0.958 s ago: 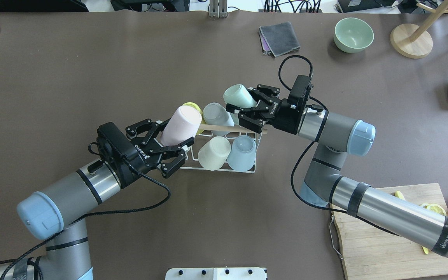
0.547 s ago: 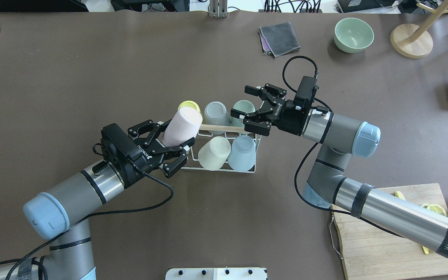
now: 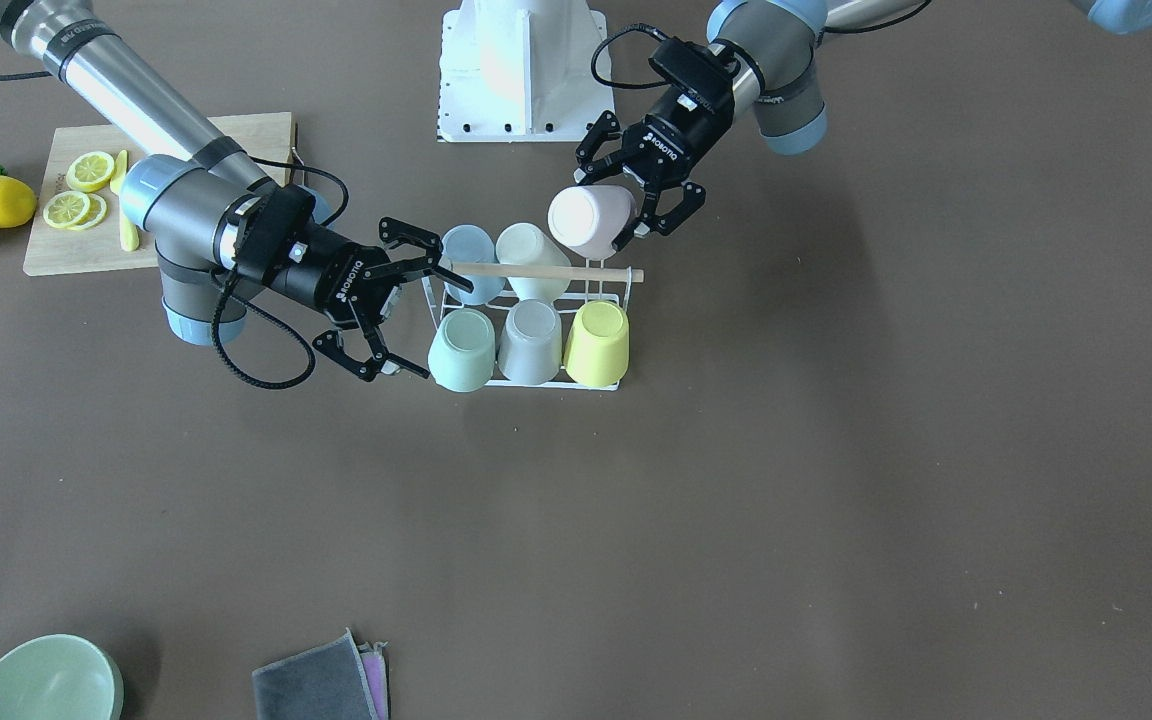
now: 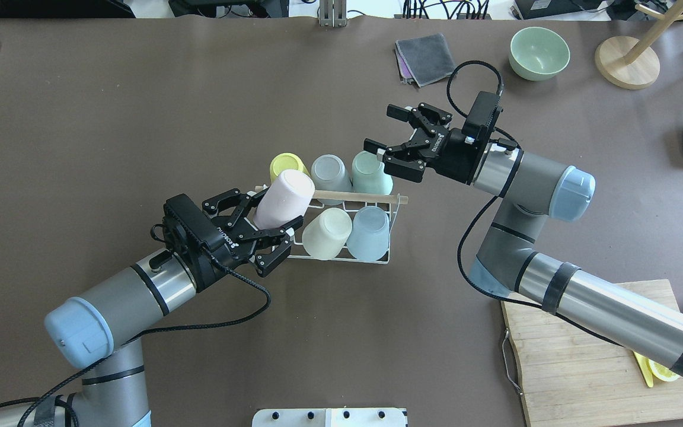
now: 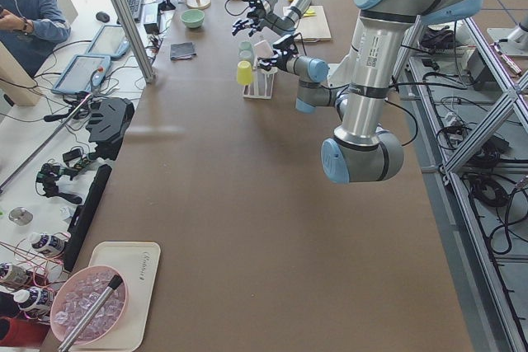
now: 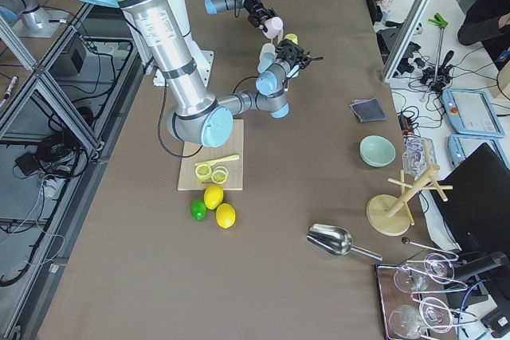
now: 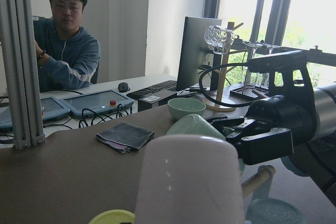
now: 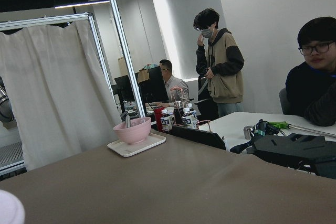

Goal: Place cup on cup holder

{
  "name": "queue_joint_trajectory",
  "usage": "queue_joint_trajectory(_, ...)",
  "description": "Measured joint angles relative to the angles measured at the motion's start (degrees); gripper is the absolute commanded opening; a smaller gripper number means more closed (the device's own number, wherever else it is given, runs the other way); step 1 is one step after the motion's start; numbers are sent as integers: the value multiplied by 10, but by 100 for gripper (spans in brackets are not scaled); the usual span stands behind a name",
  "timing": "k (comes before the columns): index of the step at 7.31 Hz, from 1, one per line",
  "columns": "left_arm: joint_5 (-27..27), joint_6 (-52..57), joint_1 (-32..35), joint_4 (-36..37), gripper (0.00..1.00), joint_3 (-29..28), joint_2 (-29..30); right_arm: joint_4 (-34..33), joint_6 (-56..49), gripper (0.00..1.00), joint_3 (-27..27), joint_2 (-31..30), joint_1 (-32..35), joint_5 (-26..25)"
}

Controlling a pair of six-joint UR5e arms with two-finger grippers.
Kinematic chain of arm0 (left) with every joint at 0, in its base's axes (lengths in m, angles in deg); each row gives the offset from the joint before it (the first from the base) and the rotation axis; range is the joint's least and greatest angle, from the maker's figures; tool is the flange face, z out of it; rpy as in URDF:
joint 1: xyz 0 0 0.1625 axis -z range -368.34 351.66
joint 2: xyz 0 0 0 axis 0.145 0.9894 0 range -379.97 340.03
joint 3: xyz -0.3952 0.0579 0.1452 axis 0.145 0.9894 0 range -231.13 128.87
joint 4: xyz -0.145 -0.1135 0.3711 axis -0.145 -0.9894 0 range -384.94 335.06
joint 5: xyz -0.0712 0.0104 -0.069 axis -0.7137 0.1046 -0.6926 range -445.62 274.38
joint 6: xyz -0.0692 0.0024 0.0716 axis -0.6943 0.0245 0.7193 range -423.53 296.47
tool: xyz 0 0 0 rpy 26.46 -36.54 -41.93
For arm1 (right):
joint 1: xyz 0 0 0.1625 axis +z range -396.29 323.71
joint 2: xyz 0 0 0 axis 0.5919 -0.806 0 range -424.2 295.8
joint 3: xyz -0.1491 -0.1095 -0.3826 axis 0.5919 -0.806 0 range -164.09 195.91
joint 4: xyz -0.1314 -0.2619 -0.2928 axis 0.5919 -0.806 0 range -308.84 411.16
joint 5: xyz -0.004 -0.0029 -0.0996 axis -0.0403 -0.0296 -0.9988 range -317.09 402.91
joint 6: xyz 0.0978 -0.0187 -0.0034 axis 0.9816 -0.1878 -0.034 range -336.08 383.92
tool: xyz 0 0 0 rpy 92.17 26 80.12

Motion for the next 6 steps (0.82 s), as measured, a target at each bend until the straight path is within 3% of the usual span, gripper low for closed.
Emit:
queue_joint_trajectory(3, 0, -1, -1, 0, 35, -5, 0, -157, 5, 100, 130, -30, 67, 30)
queue_joint_trajectory(6, 1, -1, -7, 1, 34, -17, 1, -339, 11, 100, 290, -103, 118, 46)
